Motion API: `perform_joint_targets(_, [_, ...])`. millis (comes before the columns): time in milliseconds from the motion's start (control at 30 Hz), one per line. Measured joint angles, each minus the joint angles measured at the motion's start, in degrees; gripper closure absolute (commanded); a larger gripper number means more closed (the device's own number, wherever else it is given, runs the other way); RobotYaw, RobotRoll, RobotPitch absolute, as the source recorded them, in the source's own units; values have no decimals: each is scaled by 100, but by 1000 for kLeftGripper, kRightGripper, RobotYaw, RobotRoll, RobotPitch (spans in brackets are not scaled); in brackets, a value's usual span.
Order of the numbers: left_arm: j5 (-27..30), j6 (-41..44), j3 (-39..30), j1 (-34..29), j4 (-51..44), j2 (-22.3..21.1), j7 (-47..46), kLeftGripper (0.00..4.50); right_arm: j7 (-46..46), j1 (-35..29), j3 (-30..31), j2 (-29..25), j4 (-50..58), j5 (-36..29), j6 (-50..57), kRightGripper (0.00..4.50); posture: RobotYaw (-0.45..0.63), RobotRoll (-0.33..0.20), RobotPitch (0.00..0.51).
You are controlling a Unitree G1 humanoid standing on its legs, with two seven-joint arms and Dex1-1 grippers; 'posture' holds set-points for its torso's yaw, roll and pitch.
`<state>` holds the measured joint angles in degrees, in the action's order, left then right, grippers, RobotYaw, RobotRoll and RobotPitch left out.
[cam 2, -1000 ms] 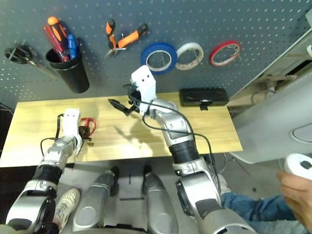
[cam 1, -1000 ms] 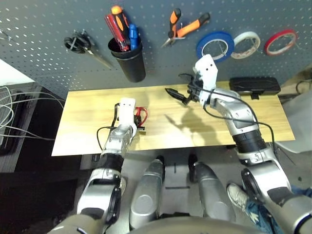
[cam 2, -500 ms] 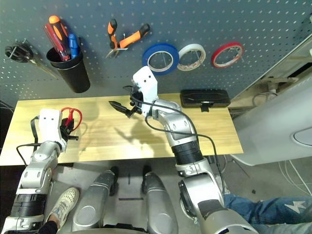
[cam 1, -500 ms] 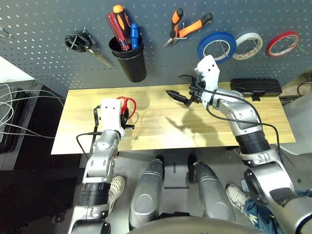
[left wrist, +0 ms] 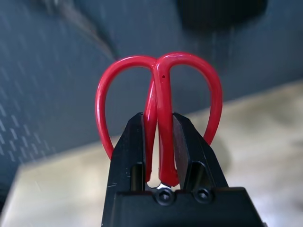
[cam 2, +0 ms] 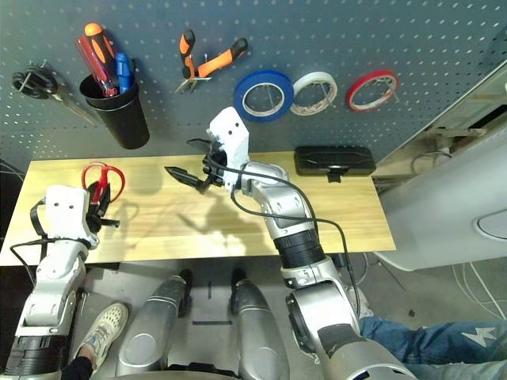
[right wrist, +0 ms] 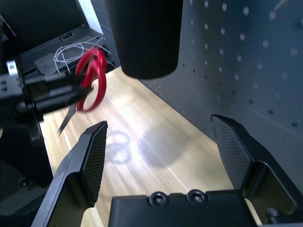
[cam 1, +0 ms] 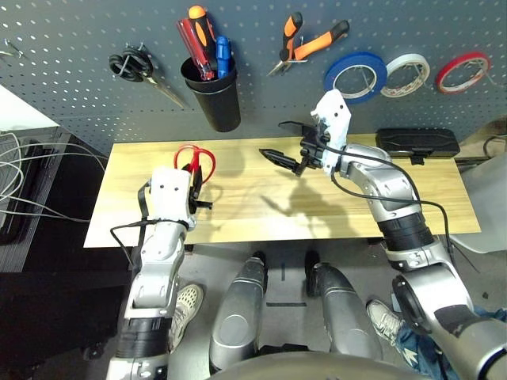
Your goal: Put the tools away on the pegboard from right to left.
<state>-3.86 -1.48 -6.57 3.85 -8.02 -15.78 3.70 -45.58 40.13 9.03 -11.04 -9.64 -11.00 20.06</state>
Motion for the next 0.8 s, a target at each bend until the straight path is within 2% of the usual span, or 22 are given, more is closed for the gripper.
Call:
perform_joint_targets(267, [-524, -917, 42, -39, -413, -103, -203, 3734, -42, 116, -1, -2, 2, -39, -120, 0, 155, 0, 350])
perform_joint_targets(400, [-722, -1020, 9, 3, -459, -153, -303, 3734, -66, 160, -4, 75, 43, -122, -166, 0, 160, 0, 351])
perform_joint_targets(800, [-745, -1004, -410, 1069, -197, -530, -421, 3743, -97, 417, -2, 363, 103, -260, -302, 0, 174, 0, 342])
